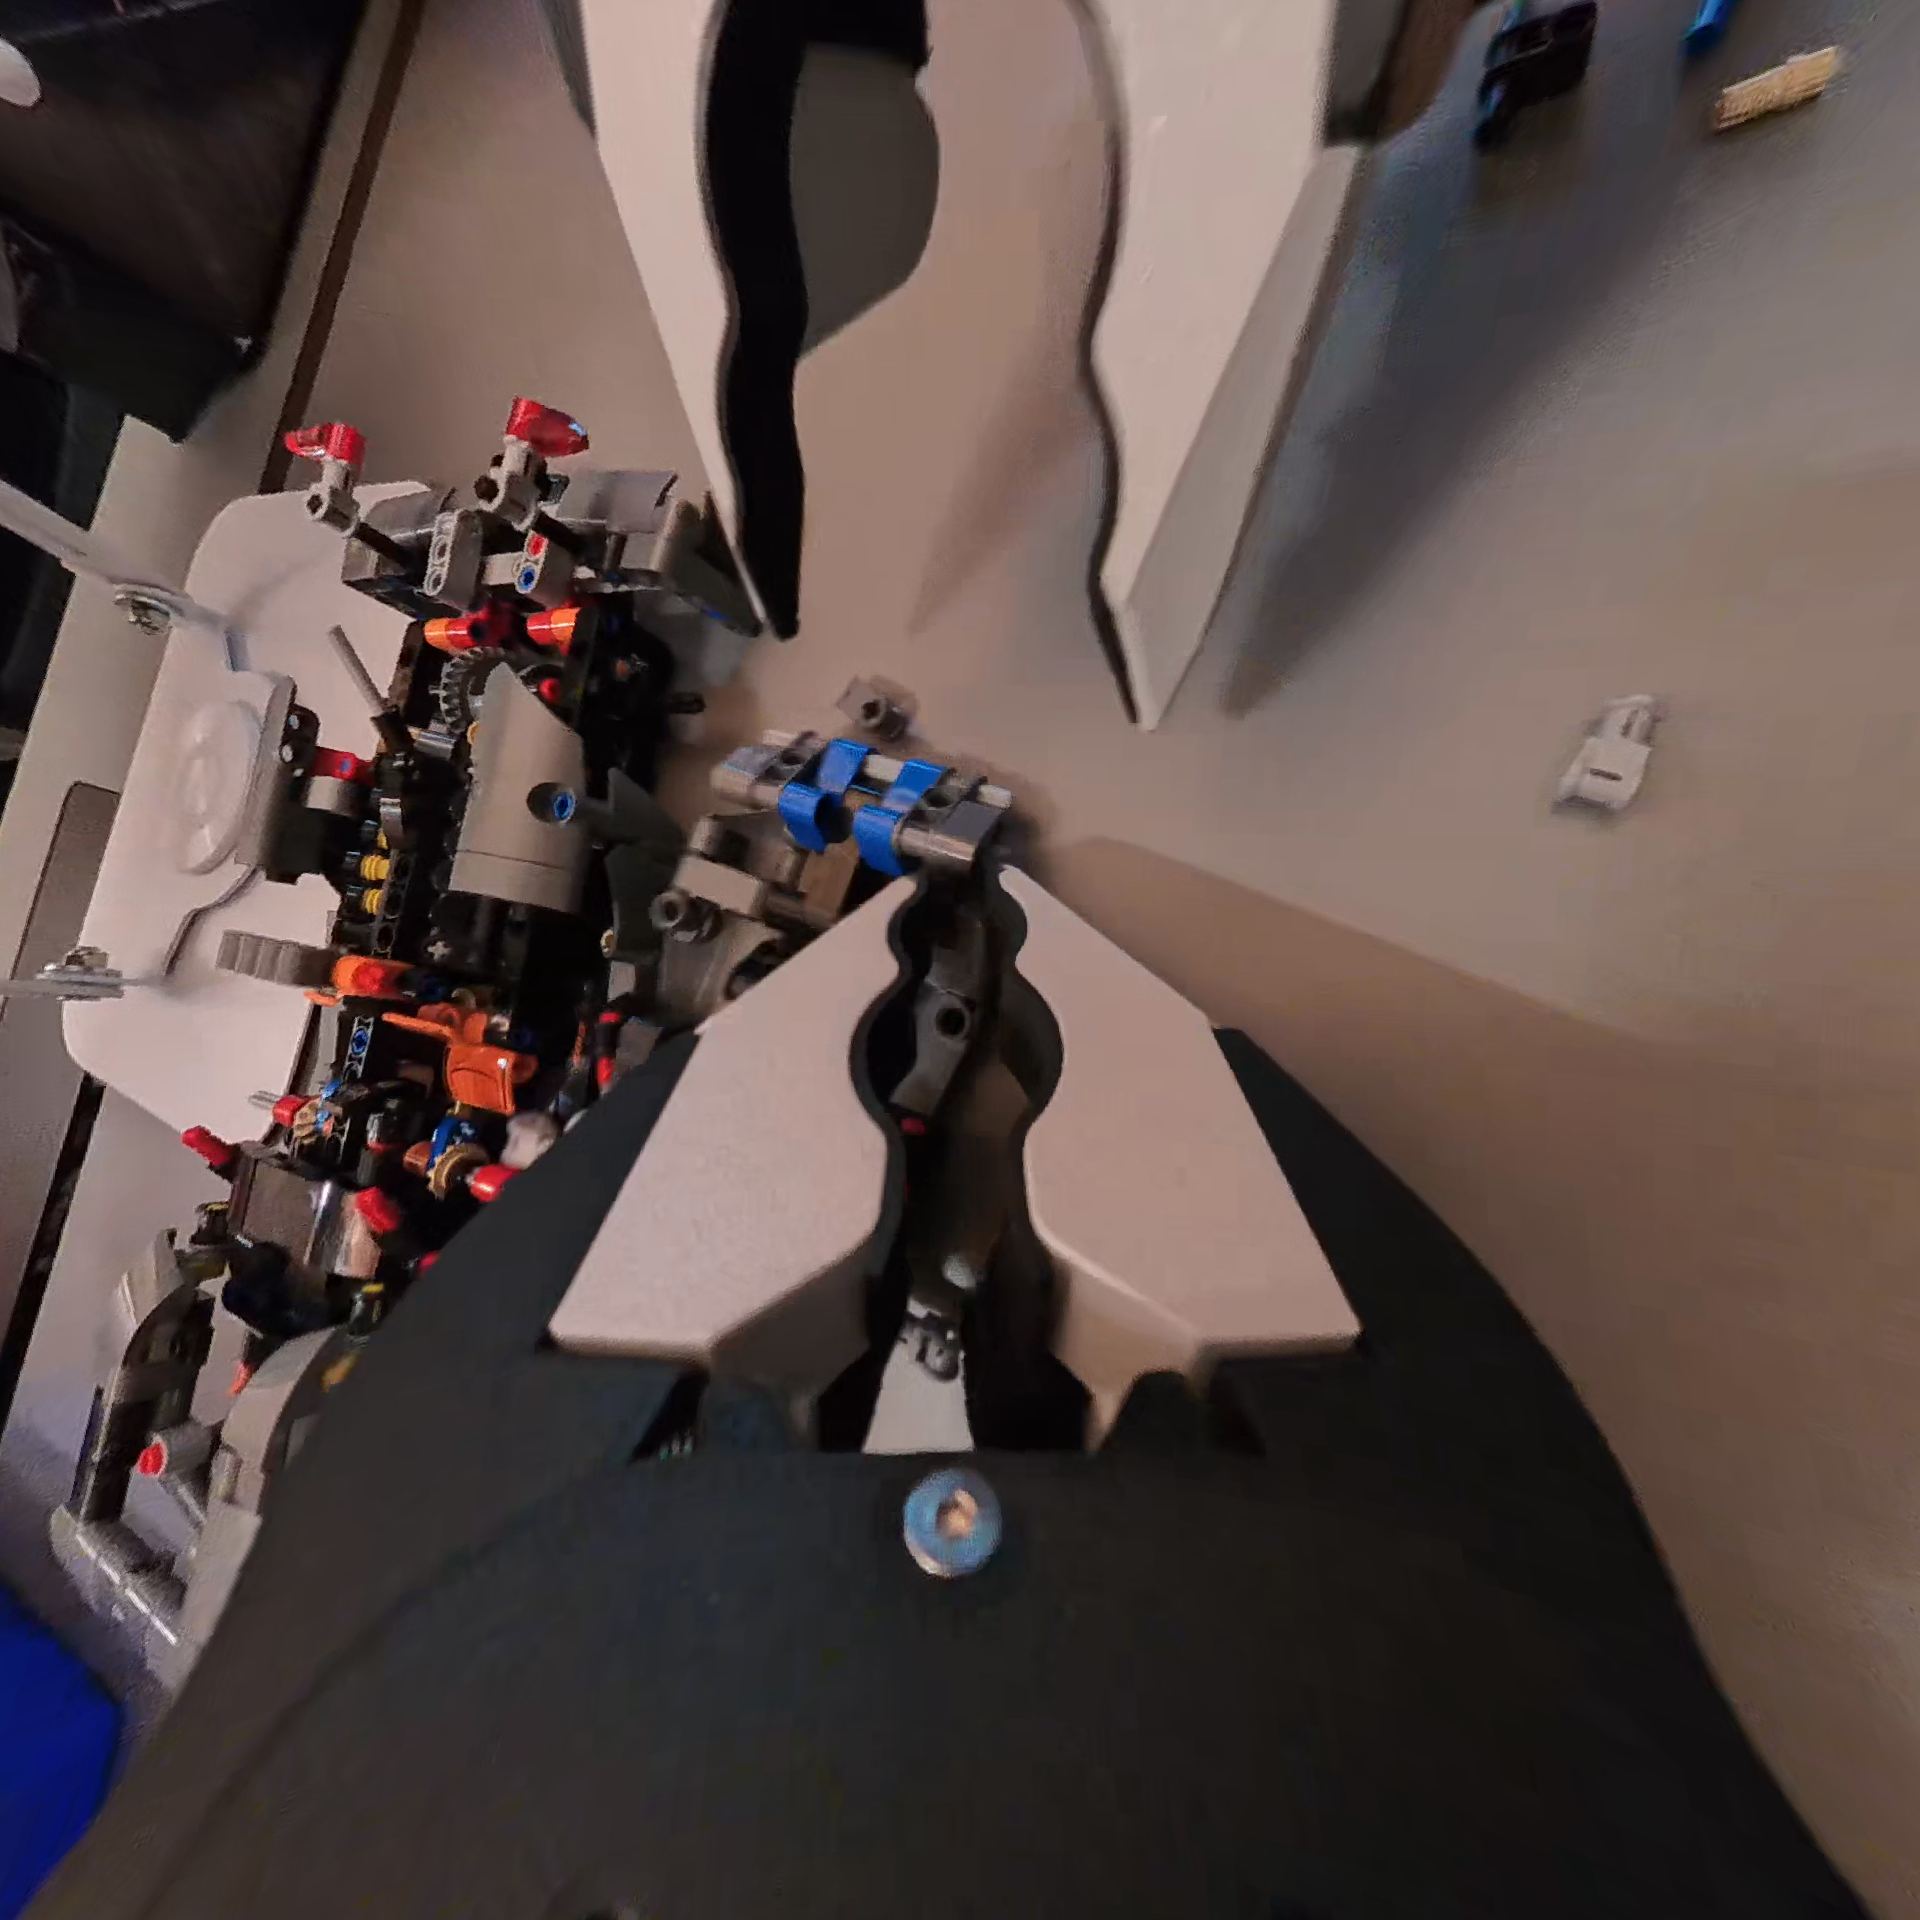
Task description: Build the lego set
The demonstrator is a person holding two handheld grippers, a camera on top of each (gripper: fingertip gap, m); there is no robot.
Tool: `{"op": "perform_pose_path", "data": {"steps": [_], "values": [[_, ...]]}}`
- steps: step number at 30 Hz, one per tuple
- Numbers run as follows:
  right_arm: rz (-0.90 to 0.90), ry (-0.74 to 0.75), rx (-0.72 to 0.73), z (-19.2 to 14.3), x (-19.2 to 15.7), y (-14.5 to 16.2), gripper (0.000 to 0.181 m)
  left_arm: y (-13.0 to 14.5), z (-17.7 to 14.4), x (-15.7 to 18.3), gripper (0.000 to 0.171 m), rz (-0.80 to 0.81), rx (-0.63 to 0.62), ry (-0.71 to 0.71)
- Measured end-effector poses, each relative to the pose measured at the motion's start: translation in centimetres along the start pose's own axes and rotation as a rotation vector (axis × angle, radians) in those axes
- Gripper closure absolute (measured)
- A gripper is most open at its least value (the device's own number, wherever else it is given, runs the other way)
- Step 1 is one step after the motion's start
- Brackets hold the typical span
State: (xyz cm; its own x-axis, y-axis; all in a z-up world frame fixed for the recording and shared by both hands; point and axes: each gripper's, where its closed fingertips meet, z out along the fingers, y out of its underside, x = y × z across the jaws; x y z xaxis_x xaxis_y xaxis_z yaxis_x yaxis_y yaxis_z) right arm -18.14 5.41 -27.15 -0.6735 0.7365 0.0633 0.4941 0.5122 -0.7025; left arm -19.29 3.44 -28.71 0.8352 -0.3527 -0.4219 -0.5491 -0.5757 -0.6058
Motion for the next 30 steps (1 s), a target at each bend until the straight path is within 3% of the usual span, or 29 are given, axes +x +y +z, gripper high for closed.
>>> {"op": "perform_pose_path", "data": {"steps": [12,20,30], "values": [[-0.061,-0.019,0.027,2.3,1.3,-0.2,0.110,-0.3,-0.6,0.5,0.171,0.056,0.016,0.092],[-0.042,-0.080,0.029,3.0,1.0,0.0,0.121,-0.9,-0.5,-0.5,0.155,0.043,0.034,0.031],[-0.031,-0.081,0.030,2.9,1.0,0.1,0.126,-0.9,-0.6,-0.3,0.157,0.032,0.043,0.006]]}}
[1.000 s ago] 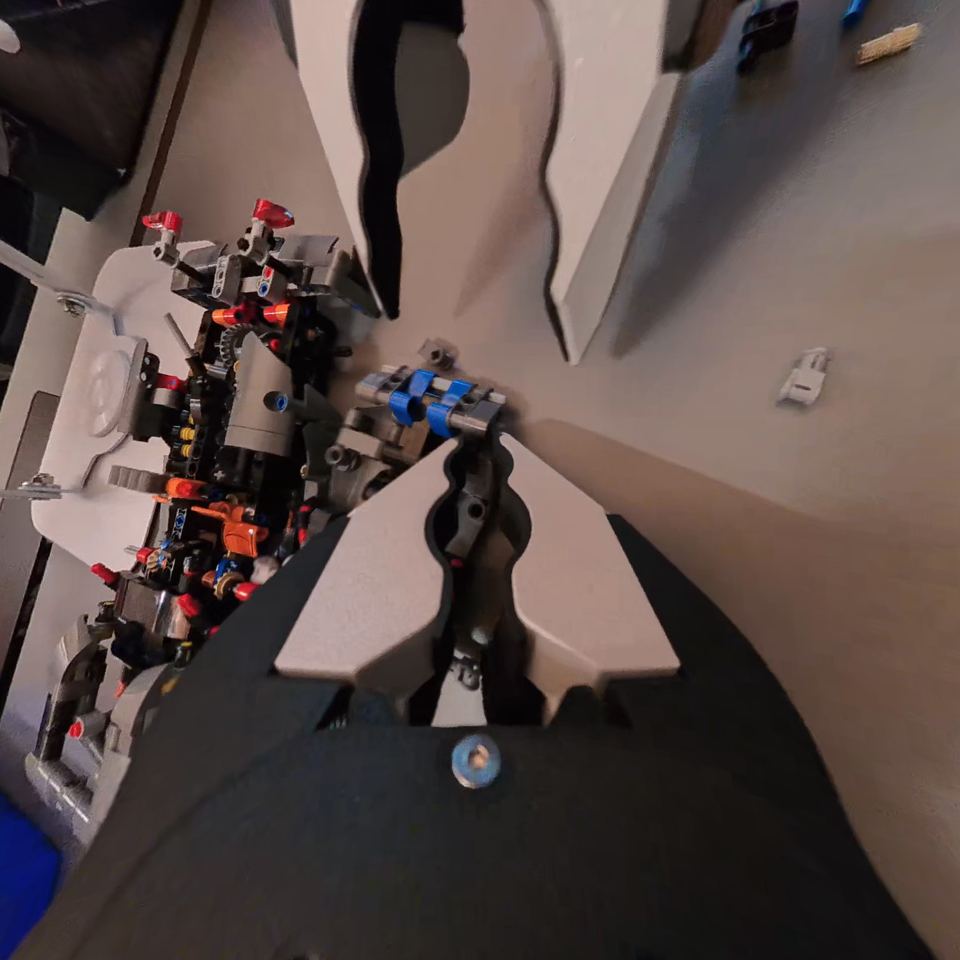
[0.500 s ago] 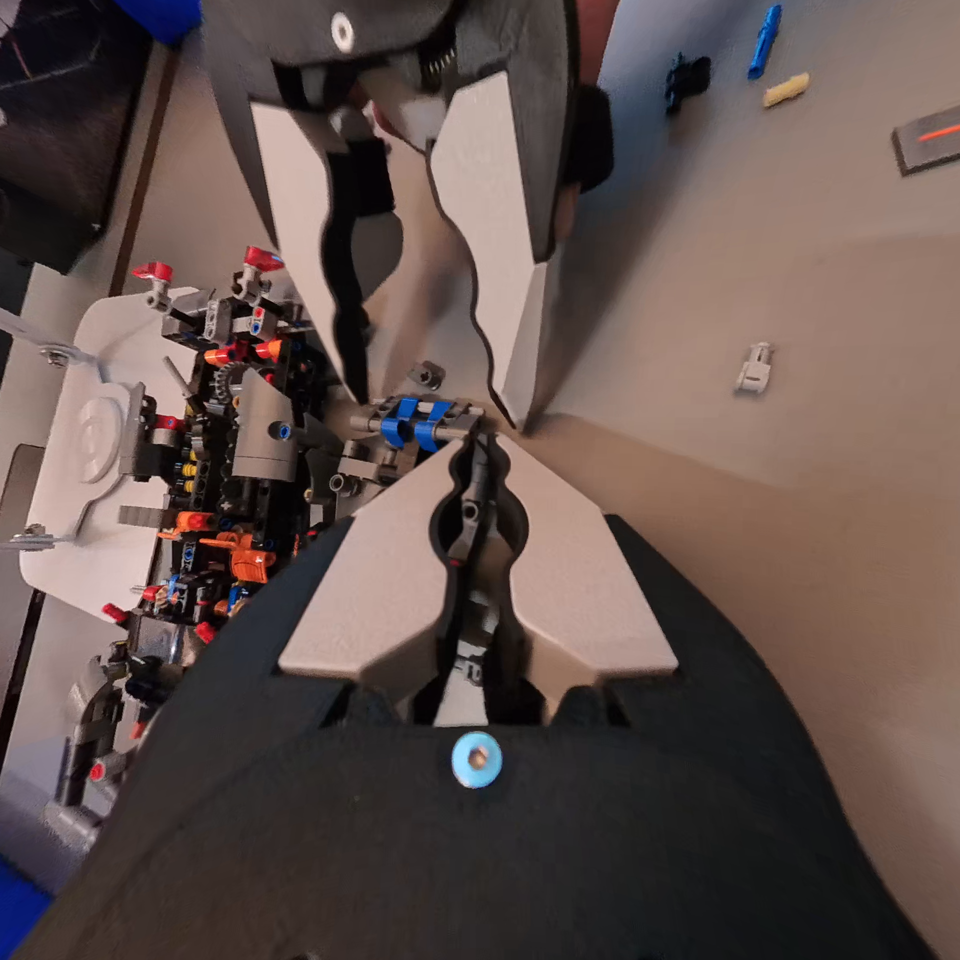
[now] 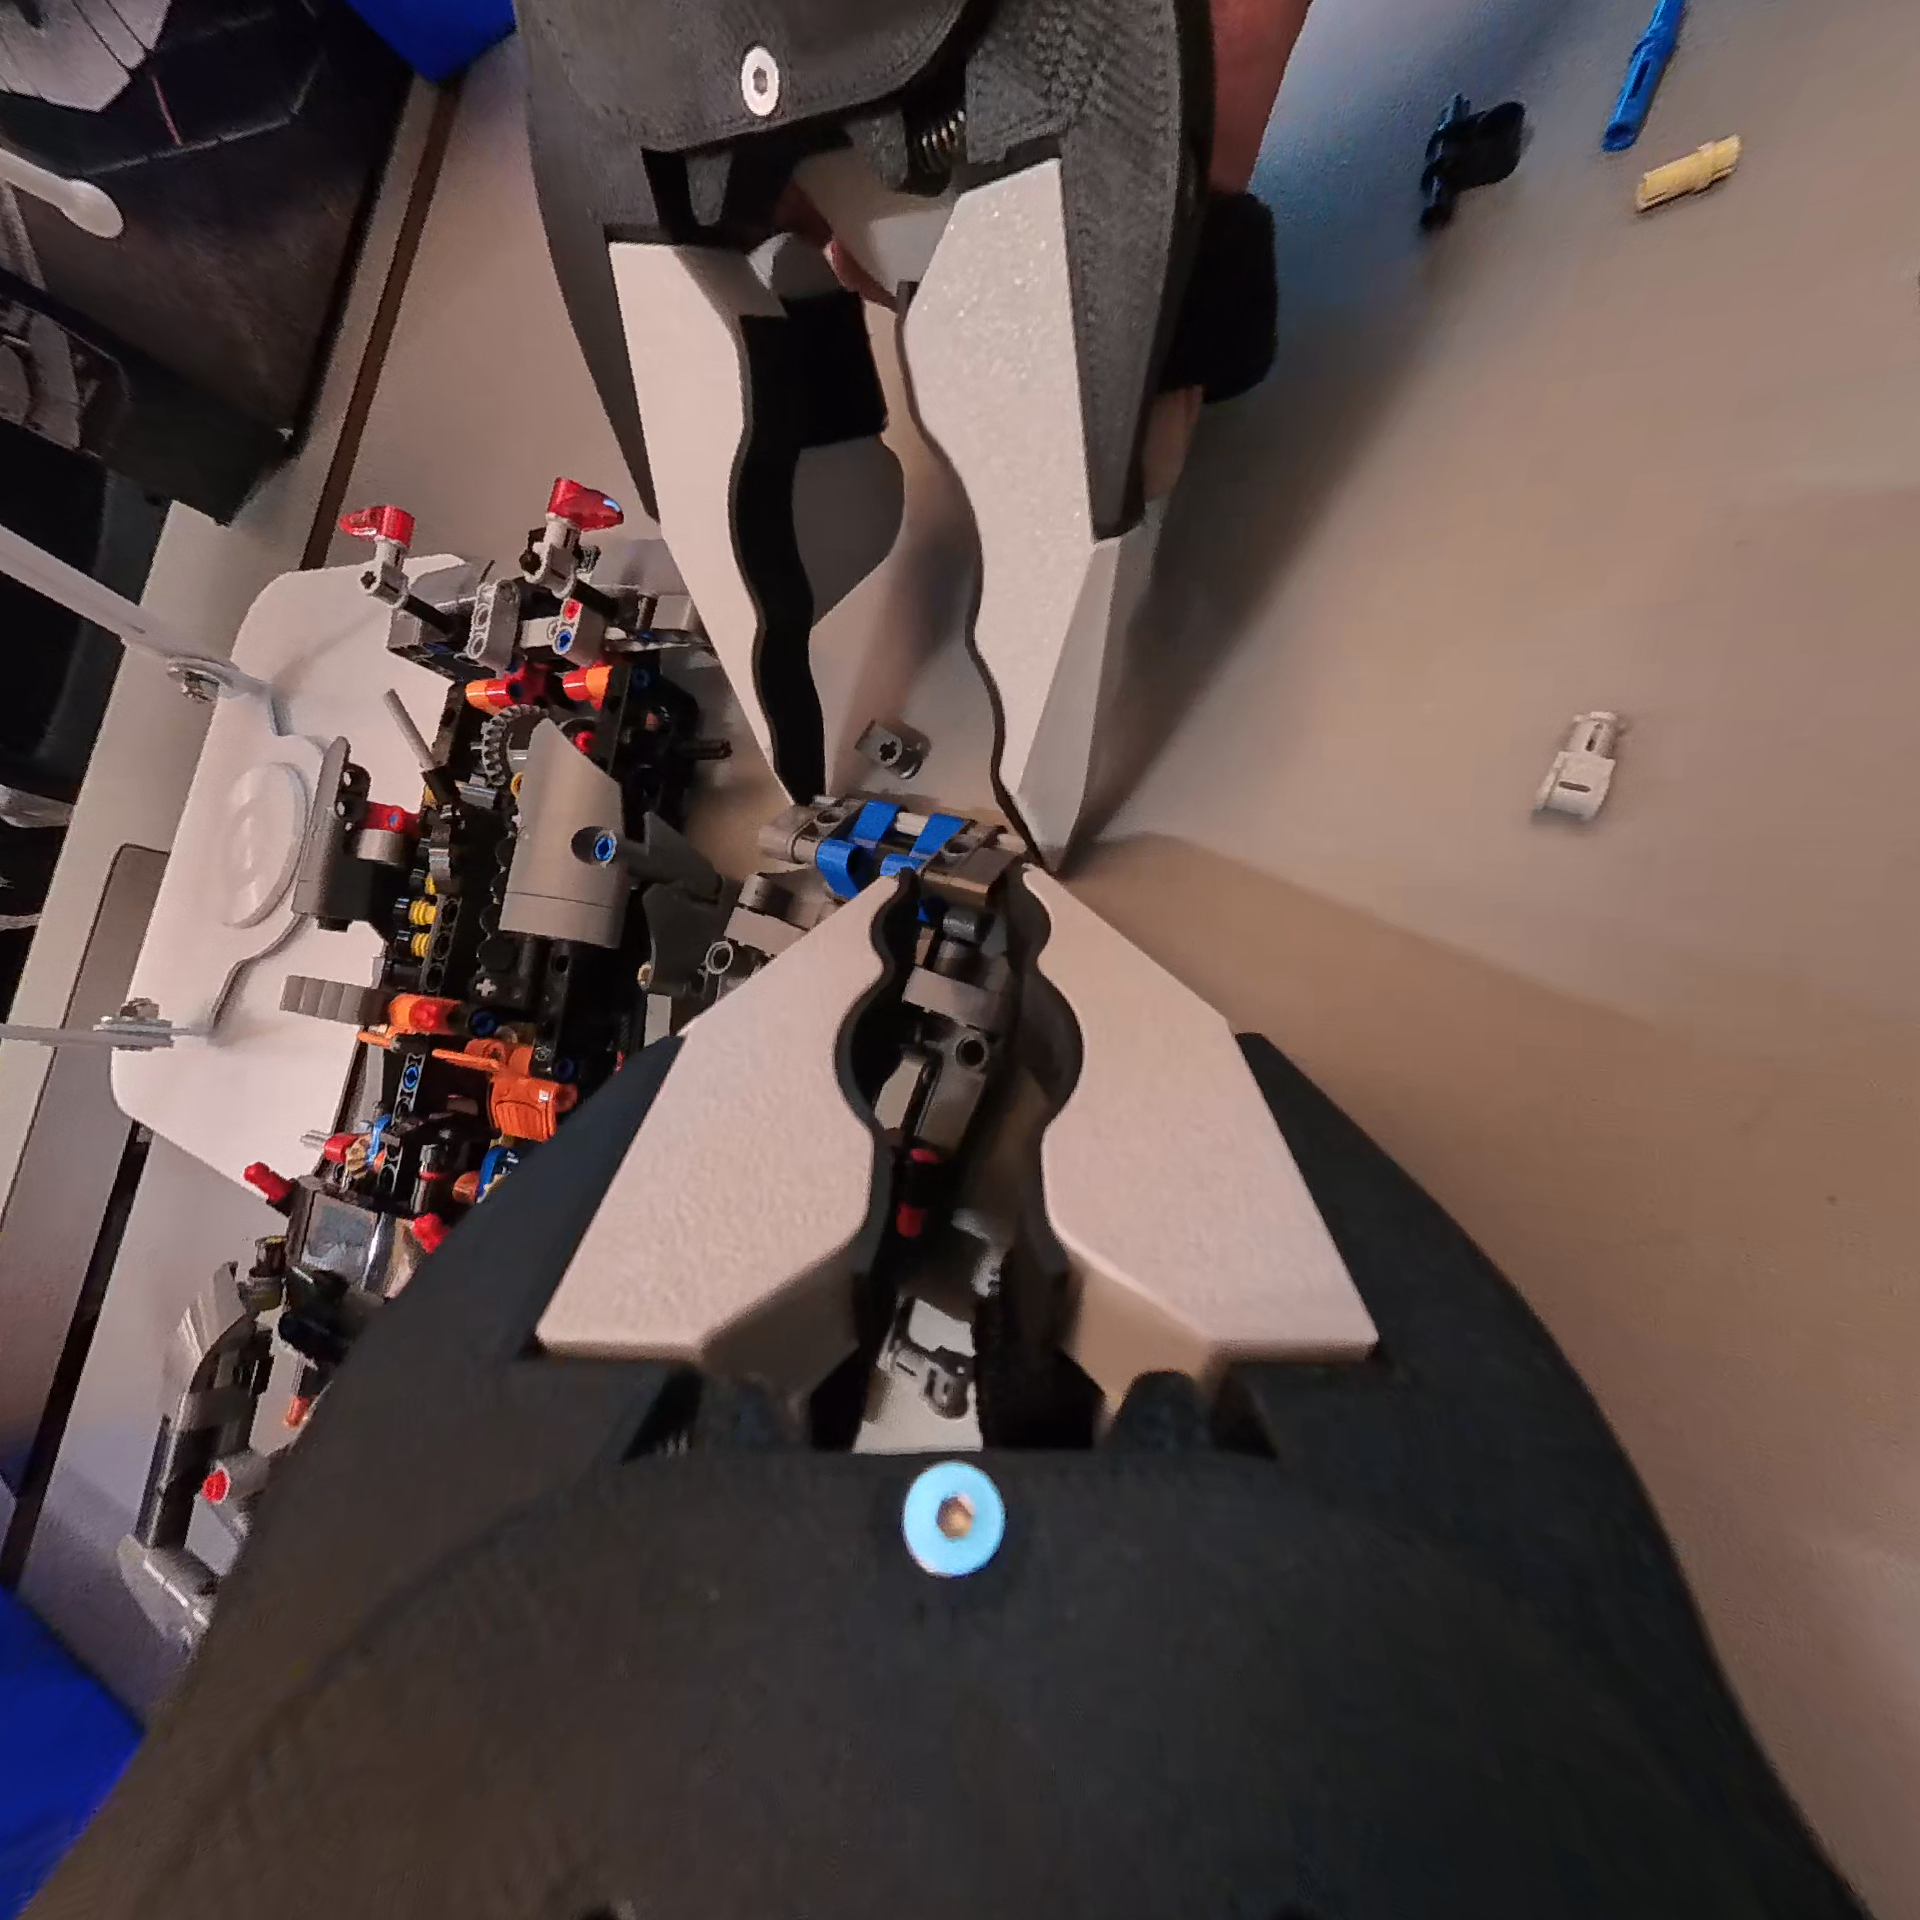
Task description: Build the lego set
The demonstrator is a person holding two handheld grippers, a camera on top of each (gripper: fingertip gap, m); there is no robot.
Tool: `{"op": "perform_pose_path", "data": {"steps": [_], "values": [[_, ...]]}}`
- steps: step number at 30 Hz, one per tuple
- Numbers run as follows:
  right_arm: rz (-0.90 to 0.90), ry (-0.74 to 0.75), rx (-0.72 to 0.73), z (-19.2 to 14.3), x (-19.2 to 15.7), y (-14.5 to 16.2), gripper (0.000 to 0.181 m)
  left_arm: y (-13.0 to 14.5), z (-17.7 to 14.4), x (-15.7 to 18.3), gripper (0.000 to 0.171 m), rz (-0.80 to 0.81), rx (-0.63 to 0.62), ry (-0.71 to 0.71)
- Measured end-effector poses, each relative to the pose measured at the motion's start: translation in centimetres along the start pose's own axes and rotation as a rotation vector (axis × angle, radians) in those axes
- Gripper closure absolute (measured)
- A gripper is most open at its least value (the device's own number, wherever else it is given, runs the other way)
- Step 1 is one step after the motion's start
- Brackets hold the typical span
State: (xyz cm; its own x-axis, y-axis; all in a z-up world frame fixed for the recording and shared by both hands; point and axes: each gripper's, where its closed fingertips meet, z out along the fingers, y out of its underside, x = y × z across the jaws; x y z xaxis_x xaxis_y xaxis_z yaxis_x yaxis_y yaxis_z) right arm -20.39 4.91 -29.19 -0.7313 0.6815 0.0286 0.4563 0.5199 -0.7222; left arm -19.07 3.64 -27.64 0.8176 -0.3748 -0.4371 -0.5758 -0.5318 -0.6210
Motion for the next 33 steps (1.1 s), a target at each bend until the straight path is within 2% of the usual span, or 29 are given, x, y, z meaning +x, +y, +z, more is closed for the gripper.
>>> {"op": "perform_pose_path", "data": {"steps": [16,18,24,28,33], "values": [[0.021,-0.042,0.027,0.06,-0.40,0.07,0.126,0.00,-0.15,0.40,0.159,-0.045,0.036,-0.013],[0.012,-0.054,0.026,-0.02,-0.34,0.15,0.131,0.07,-0.24,0.44,0.160,-0.058,0.044,-0.006],[-0.036,-0.092,0.027,-0.16,-0.42,0.29,0.128,0.07,-0.24,0.43,0.160,-0.064,0.054,-0.003],[-0.026,-0.078,0.031,-0.34,-0.02,0.40,0.144,0.03,-0.26,0.61,0.160,-0.065,0.066,0.001],[-0.015,-0.057,0.032,-0.34,0.05,0.40,0.148,-0.05,-0.25,0.70,0.160,-0.065,0.071,-0.005]]}}
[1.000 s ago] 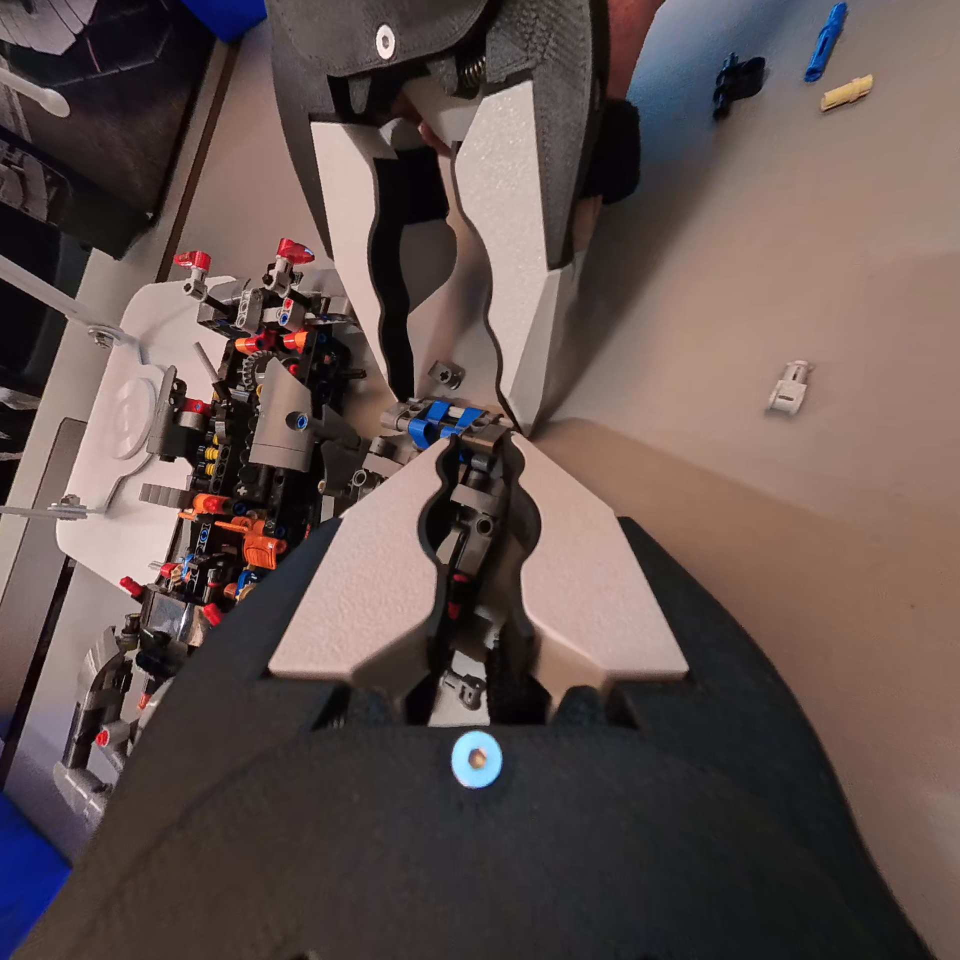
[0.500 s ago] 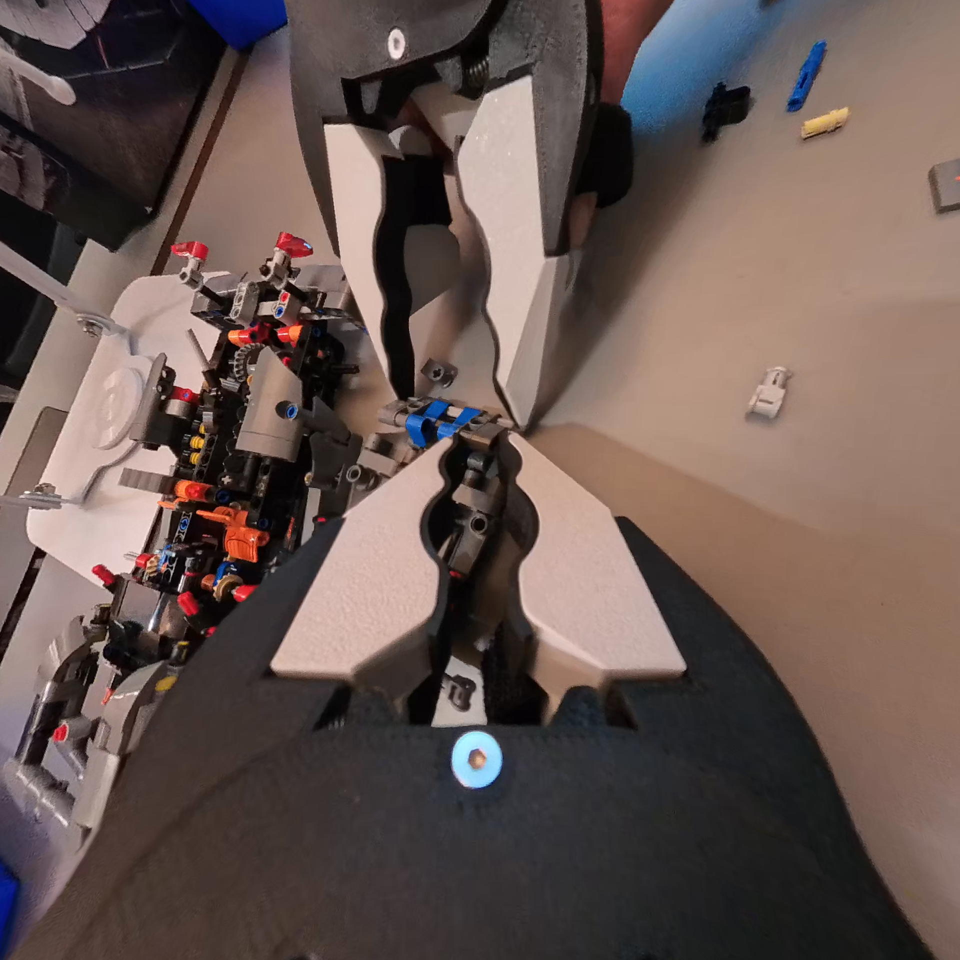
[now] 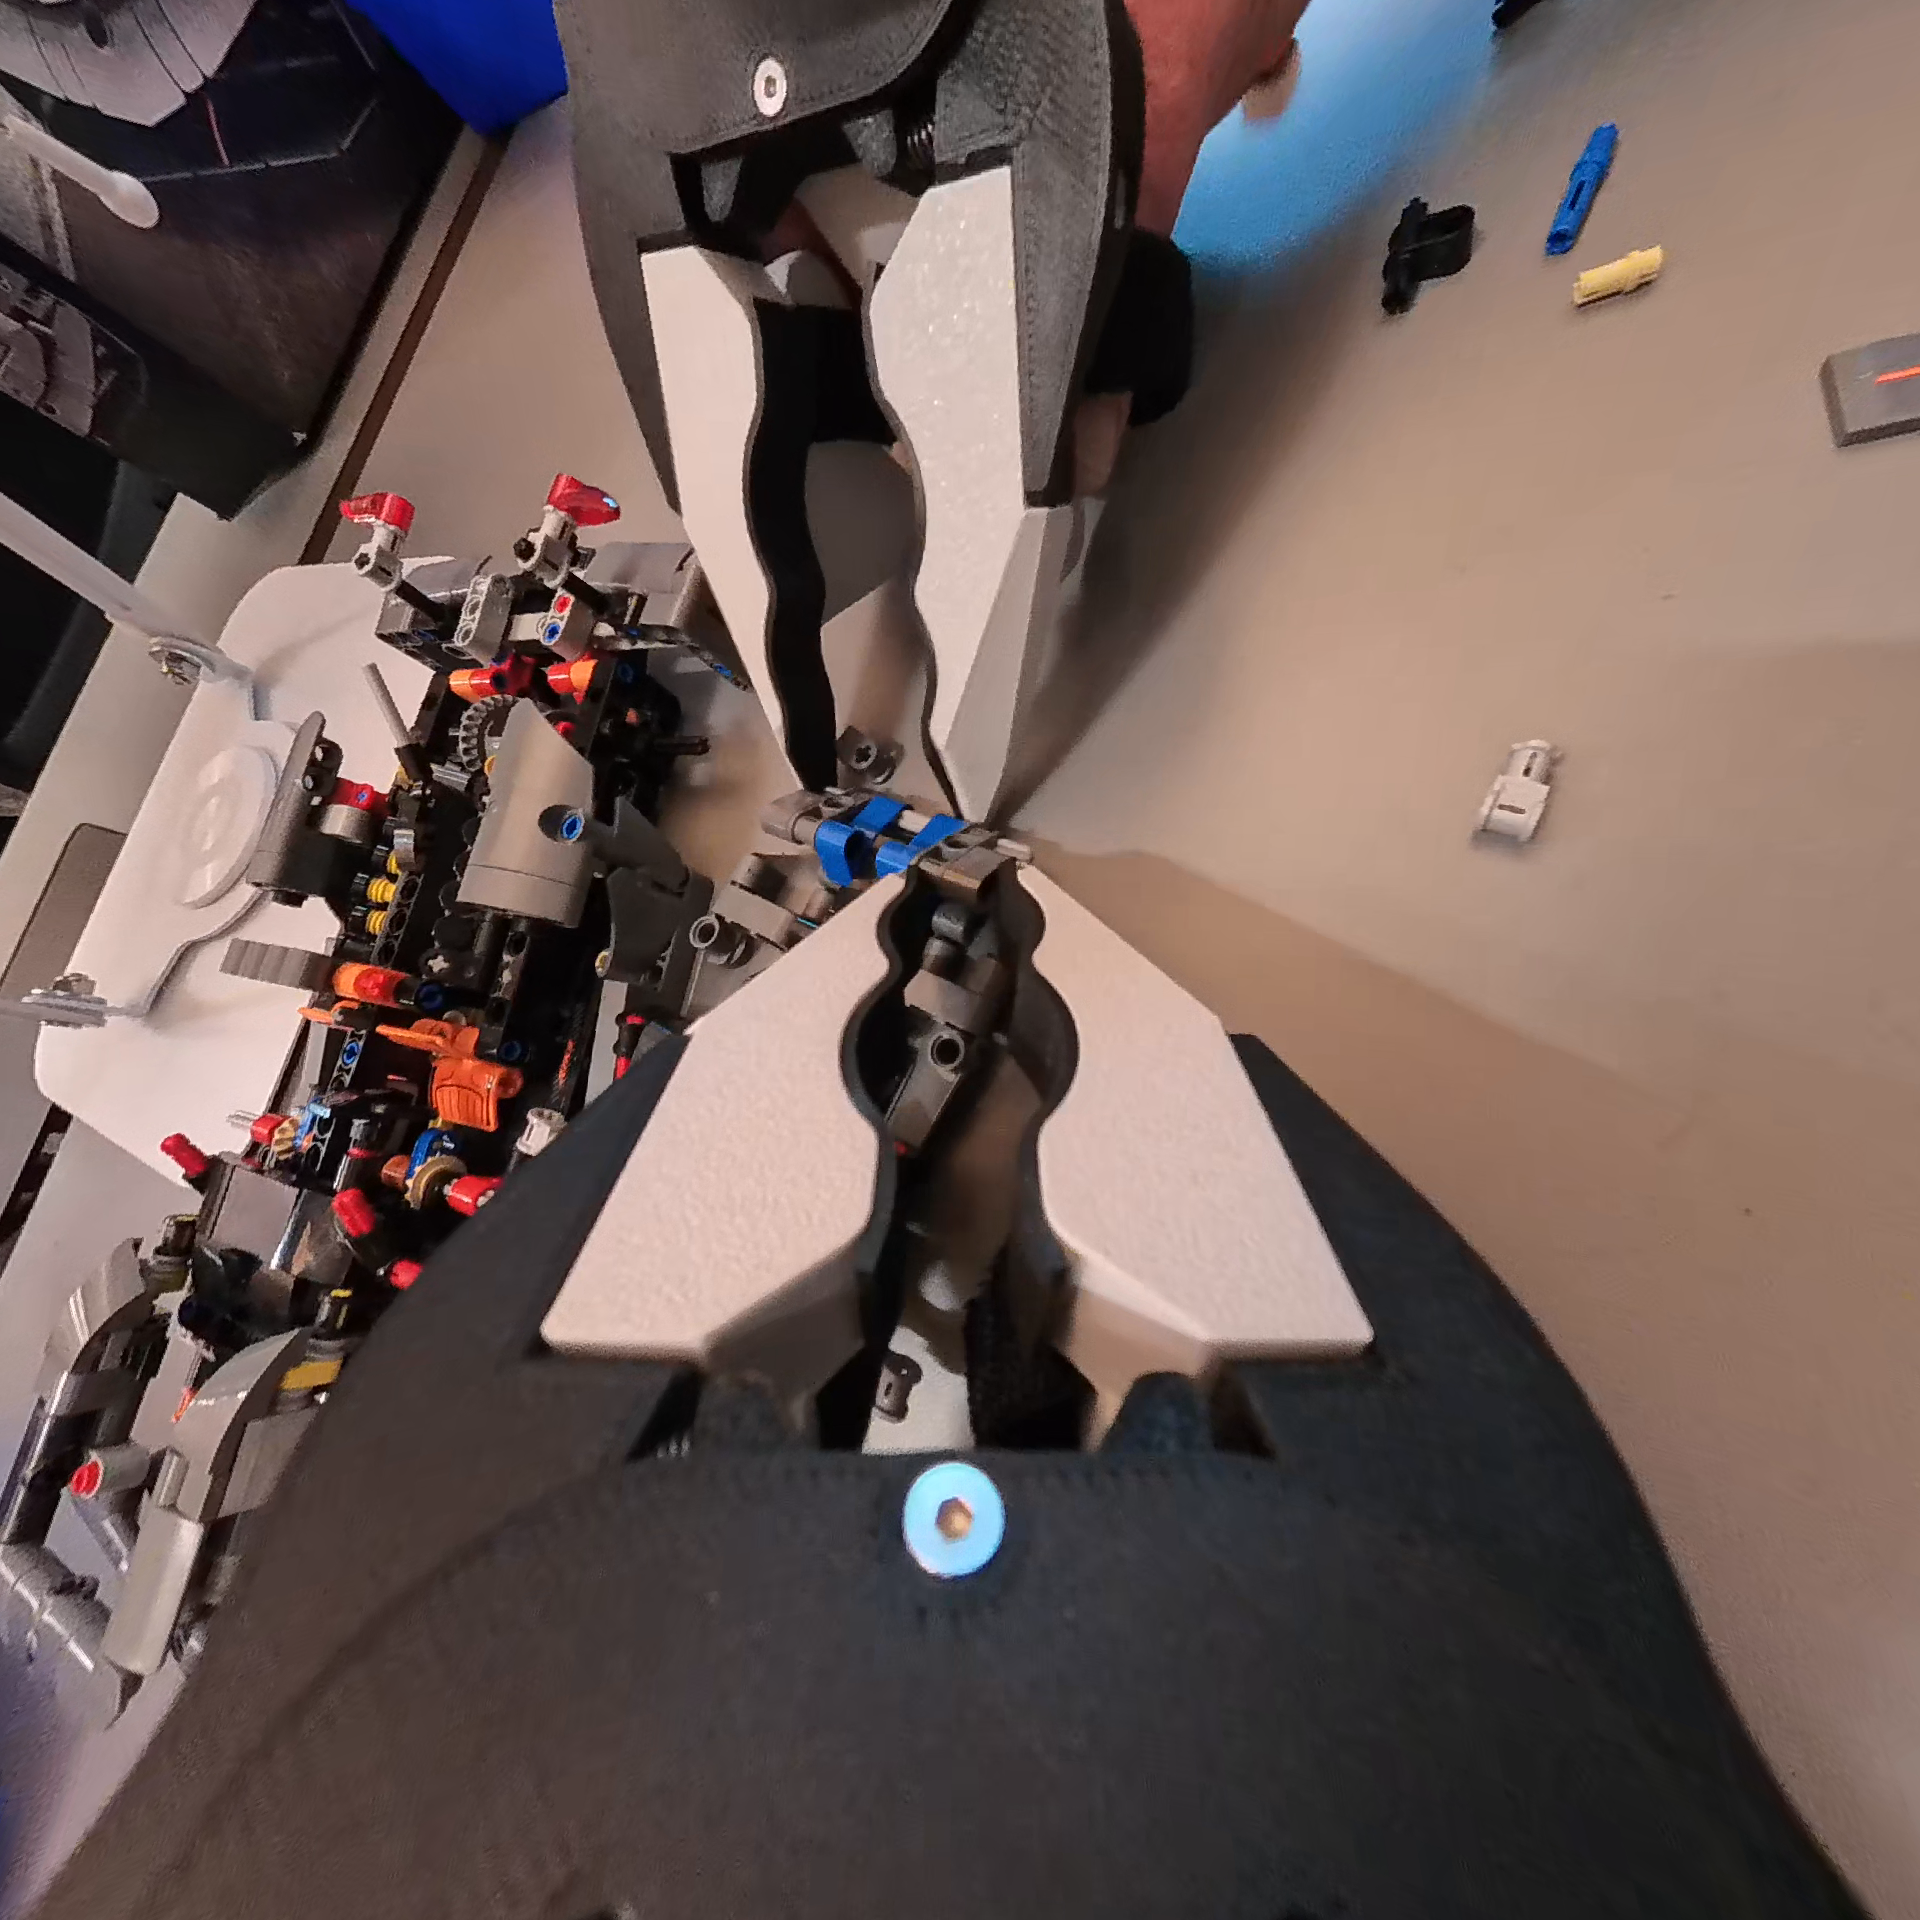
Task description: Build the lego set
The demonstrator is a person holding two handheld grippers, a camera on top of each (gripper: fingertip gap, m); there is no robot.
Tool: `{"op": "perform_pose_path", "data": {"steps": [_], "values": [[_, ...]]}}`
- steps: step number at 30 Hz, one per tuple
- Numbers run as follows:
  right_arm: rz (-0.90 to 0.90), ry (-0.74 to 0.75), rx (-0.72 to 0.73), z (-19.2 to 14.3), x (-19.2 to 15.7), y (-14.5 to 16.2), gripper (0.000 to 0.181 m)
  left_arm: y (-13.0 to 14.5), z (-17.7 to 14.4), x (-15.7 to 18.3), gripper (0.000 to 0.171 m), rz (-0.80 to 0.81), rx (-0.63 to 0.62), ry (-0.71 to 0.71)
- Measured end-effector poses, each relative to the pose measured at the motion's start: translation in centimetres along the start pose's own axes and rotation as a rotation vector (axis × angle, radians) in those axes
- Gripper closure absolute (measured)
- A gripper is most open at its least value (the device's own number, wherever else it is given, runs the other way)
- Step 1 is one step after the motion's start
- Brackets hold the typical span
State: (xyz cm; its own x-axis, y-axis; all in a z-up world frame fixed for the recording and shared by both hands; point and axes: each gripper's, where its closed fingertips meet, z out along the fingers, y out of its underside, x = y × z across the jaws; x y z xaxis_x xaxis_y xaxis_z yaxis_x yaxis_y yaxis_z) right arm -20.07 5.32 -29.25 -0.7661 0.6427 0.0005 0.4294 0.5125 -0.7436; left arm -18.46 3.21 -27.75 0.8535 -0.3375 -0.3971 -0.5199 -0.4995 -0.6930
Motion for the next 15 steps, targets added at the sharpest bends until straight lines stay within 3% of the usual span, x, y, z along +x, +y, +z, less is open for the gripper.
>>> {"op": "perform_pose_path", "data": {"steps": [6,15], "values": [[0.000,0.018,0.002,-0.04,0.11,0.04,0.162,0.09,-0.13,0.21,0.160,0.002,0.001,-0.009],[-0.013,0.019,0.003,-0.01,-0.08,0.00,0.167,0.05,-0.08,0.17,0.160,0.008,0.000,-0.013]]}}
